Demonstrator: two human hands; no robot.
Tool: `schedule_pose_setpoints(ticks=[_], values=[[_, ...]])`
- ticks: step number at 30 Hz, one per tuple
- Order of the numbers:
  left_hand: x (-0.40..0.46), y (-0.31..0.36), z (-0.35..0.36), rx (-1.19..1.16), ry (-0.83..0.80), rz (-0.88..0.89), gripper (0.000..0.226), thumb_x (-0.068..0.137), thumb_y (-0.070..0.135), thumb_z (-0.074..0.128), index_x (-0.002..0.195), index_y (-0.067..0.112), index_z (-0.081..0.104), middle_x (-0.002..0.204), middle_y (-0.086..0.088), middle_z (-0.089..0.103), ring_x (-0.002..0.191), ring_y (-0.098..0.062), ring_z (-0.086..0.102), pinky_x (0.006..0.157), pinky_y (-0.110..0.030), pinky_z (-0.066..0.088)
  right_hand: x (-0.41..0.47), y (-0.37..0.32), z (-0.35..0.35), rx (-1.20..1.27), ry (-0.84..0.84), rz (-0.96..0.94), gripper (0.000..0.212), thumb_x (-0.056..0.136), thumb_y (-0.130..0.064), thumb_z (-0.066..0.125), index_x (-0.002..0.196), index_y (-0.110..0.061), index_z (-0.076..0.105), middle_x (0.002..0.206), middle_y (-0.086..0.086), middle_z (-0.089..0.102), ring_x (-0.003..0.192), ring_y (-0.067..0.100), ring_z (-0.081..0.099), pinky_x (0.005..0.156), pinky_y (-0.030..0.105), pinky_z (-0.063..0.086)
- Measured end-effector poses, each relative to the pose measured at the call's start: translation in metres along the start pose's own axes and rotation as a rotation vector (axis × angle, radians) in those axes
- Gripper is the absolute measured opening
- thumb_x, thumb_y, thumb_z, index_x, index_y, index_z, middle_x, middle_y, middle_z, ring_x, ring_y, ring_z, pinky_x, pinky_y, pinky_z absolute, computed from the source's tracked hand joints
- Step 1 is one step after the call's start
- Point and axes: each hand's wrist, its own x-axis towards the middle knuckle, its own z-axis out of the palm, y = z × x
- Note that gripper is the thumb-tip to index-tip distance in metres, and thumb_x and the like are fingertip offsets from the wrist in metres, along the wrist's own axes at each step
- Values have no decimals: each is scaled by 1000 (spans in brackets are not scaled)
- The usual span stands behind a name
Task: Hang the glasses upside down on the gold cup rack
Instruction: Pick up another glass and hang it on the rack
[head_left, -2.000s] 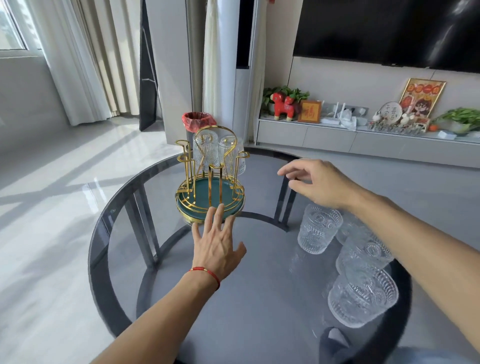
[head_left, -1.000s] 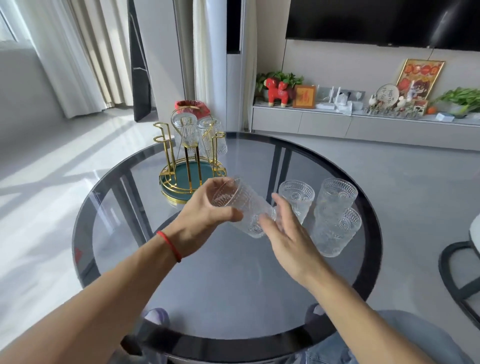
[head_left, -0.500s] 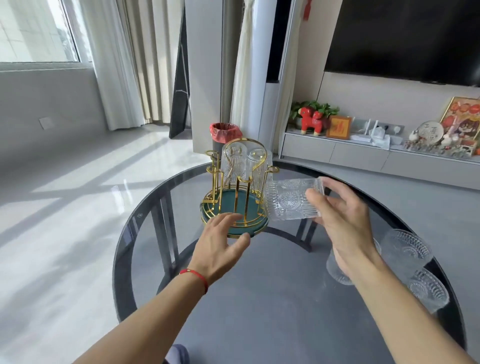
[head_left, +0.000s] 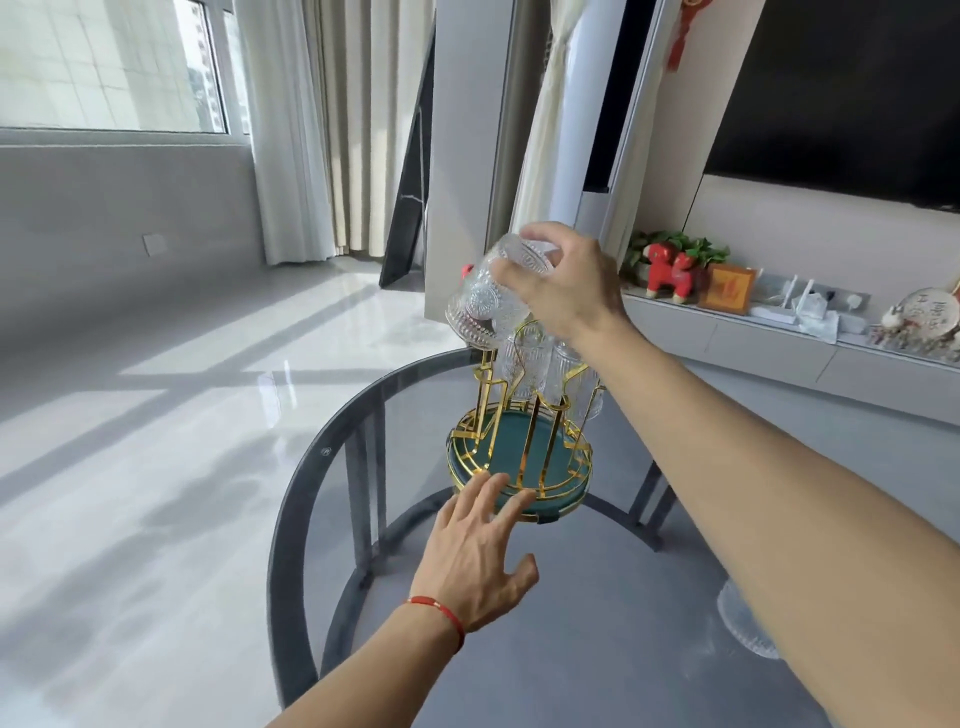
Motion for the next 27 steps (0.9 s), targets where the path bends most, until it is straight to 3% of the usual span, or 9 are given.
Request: schedule_pose_setpoints(ticks=[8, 14, 19, 27], values=[[1, -2, 5, 2, 38, 12, 70, 86, 62, 45, 151, 43, 27, 165, -2, 32, 156, -29, 18, 123, -47, 20, 22, 10, 38, -290, -72, -17, 67, 81, -50, 76, 139, -20, 64, 145, 7, 65, 135, 30, 57, 105, 35, 46], [1, -2, 5, -5, 58, 13, 69, 86, 61, 46, 151, 42, 30, 164, -1, 33, 156, -29, 19, 123, -46, 20, 21, 23, 51, -429, -202, 55, 68, 79, -55, 79, 138, -26, 64, 134, 3, 69, 114, 26, 66, 85, 31, 46], [0, -1, 4, -2, 70, 11, 68, 86, 60, 45, 149, 41, 32, 162, 0, 35, 155, -28, 21, 123, -47, 26, 15, 25, 53, -640, -361, 38, 74, 77, -53, 84, 143, -29, 59, 129, 1, 71, 120, 27, 63, 104, 41, 35], [0, -1, 3, -1, 55, 4, 68, 86, 60, 43, 149, 41, 31, 162, 2, 34, 156, -26, 19, 123, -46, 27, 17, 18, 52, -801, -512, 3, 70, 84, -54, 77, 148, -34, 55, 138, 6, 64, 129, 30, 55, 99, 41, 32]])
